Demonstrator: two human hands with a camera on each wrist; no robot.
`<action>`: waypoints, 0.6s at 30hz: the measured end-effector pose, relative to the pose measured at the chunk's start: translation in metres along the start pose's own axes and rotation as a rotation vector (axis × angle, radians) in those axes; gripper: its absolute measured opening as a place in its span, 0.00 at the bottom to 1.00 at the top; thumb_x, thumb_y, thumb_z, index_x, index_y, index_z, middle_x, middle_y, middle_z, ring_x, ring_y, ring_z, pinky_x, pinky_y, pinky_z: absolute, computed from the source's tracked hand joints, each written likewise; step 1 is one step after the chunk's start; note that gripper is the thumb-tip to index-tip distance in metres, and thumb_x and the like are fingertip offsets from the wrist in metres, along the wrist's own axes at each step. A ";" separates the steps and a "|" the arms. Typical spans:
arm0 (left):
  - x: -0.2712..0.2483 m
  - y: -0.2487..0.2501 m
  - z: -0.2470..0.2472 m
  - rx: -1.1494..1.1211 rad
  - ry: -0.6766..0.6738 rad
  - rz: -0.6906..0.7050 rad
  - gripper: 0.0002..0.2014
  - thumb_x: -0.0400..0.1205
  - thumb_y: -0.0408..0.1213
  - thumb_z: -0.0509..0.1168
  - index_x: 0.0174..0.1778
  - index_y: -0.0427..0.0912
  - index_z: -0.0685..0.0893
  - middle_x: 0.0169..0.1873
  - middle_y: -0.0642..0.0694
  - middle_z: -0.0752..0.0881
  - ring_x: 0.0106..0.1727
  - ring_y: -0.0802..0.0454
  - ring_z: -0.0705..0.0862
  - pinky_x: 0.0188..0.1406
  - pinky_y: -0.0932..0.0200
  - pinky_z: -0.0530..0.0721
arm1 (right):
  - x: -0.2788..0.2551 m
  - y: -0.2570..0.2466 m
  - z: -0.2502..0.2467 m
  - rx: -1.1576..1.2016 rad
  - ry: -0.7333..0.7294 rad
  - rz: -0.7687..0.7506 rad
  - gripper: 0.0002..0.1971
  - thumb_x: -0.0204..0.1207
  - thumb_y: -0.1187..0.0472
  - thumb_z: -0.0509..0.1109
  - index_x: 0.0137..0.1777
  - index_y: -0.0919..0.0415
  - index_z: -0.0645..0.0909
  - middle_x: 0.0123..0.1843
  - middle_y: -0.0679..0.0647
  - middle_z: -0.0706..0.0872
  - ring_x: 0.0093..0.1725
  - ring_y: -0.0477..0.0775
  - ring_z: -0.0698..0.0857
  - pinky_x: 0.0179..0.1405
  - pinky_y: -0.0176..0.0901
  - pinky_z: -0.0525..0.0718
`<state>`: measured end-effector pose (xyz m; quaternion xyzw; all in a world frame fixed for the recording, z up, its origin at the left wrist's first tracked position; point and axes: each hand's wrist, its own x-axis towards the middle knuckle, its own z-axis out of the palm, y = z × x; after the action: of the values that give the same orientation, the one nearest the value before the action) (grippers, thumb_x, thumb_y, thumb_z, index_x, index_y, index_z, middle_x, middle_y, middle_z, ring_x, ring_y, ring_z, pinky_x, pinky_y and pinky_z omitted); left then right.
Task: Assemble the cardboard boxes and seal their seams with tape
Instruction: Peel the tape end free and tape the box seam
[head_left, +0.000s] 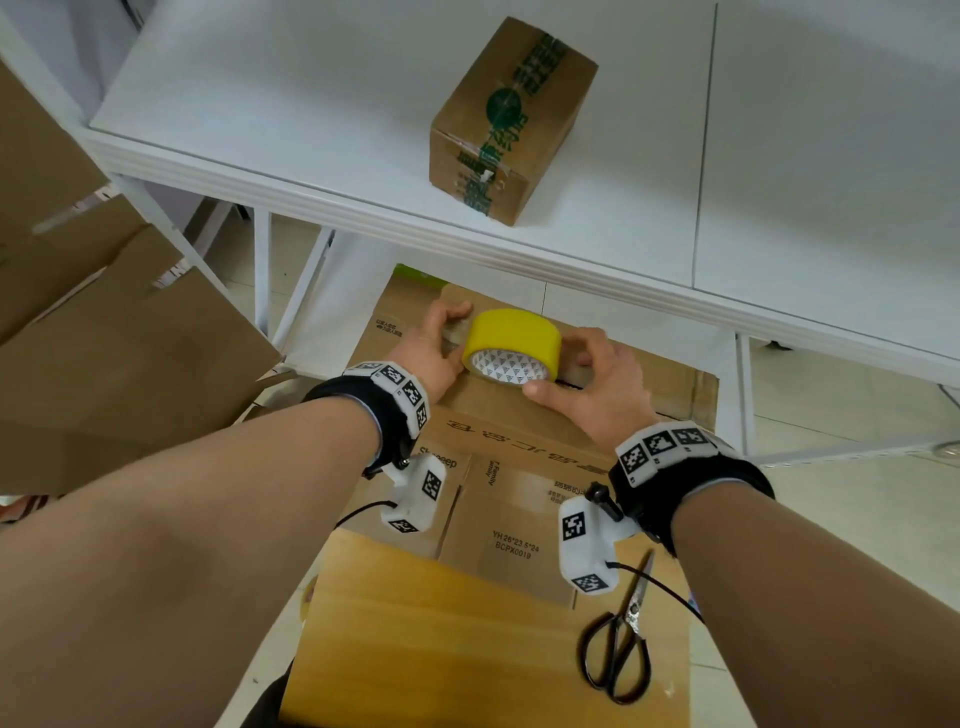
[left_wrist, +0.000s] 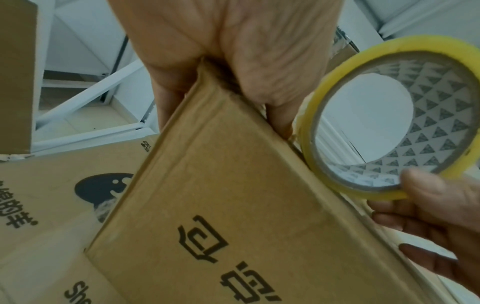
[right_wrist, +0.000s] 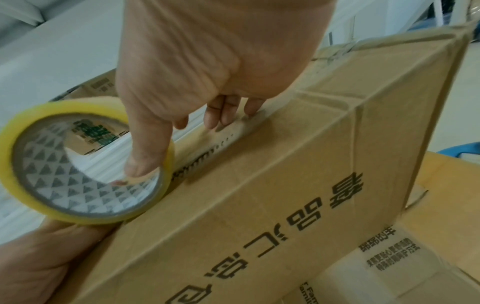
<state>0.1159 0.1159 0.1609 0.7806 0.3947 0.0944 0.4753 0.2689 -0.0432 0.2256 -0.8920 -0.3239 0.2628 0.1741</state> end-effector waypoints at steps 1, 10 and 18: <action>0.000 -0.001 -0.001 -0.009 -0.005 0.011 0.26 0.82 0.40 0.66 0.76 0.55 0.66 0.69 0.55 0.77 0.57 0.59 0.79 0.57 0.65 0.73 | -0.001 0.004 -0.004 0.000 0.034 0.021 0.45 0.51 0.20 0.69 0.70 0.32 0.66 0.69 0.51 0.75 0.72 0.59 0.73 0.71 0.71 0.72; -0.001 -0.002 -0.005 0.037 -0.022 0.002 0.27 0.83 0.38 0.64 0.77 0.55 0.64 0.71 0.54 0.76 0.56 0.51 0.83 0.52 0.64 0.74 | -0.017 0.046 -0.015 -0.097 0.233 0.366 0.35 0.72 0.28 0.64 0.78 0.32 0.59 0.84 0.55 0.55 0.82 0.66 0.58 0.78 0.72 0.60; -0.003 0.007 -0.010 -0.005 -0.024 0.004 0.25 0.83 0.36 0.63 0.76 0.52 0.66 0.64 0.47 0.80 0.56 0.42 0.84 0.59 0.46 0.82 | -0.018 0.040 -0.024 -0.025 0.246 0.504 0.37 0.73 0.31 0.65 0.80 0.32 0.57 0.81 0.61 0.59 0.74 0.71 0.64 0.70 0.65 0.70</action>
<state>0.1126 0.1186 0.1722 0.7812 0.3872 0.0872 0.4818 0.2900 -0.0878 0.2319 -0.9718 -0.0714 0.1834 0.1302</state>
